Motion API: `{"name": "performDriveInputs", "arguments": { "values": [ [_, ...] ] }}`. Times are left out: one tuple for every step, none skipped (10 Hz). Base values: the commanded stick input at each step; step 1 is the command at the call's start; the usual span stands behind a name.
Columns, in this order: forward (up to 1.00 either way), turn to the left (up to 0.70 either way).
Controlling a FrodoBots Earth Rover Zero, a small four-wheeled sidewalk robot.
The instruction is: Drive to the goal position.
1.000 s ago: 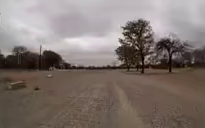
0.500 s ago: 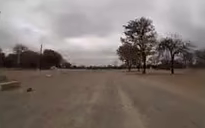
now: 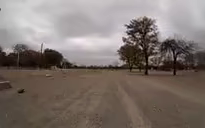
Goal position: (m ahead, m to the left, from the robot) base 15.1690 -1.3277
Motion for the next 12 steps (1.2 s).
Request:
{"name": "performDriveInputs", "arguments": {
  "values": [
    [0.7, -0.01],
    [0.7, -0.01],
    [0.7, -0.01],
    [0.7, -0.01],
    [0.7, -0.01],
    [0.7, -0.01],
    [0.7, -0.01],
    [0.7, -0.01],
    [0.7, -0.01],
    [0.7, -0.01],
    [0.7, -0.01],
    [0.7, -0.01]
  ]
}}
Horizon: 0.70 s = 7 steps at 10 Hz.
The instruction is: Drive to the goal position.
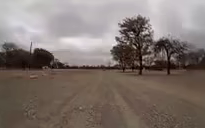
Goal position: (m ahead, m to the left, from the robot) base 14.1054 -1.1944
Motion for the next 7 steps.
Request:
{"name": "performDriveInputs", "arguments": {
  "values": [
    [0.7, -0.01],
    [0.7, -0.01],
    [0.7, -0.01],
    [0.7, -0.01],
    [0.7, -0.01],
    [0.7, -0.01],
    [0.7, -0.01]
  ]
}}
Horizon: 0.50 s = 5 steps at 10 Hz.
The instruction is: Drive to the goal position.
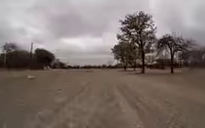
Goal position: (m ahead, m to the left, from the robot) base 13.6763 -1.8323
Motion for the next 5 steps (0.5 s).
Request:
{"name": "performDriveInputs", "arguments": {
  "values": [
    [0.7, -0.01],
    [0.7, -0.01],
    [0.7, -0.01],
    [0.7, -0.01],
    [0.7, -0.01]
  ]
}}
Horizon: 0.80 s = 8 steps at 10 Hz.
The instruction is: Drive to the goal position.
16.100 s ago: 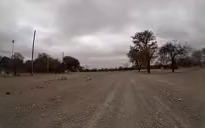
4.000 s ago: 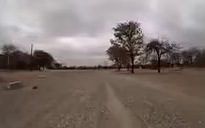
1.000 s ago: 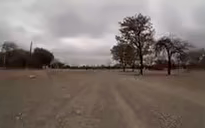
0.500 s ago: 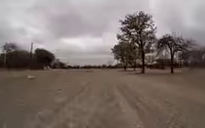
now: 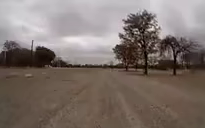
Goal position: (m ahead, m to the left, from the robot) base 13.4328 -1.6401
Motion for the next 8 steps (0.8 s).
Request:
{"name": "performDriveInputs", "arguments": {
  "values": [
    [0.7, -0.01],
    [0.7, -0.01],
    [0.7, -0.01],
    [0.7, -0.01],
    [0.7, -0.01],
    [0.5, -0.01],
    [0.0, 0.0],
    [0.0, 0.0]
  ]
}}
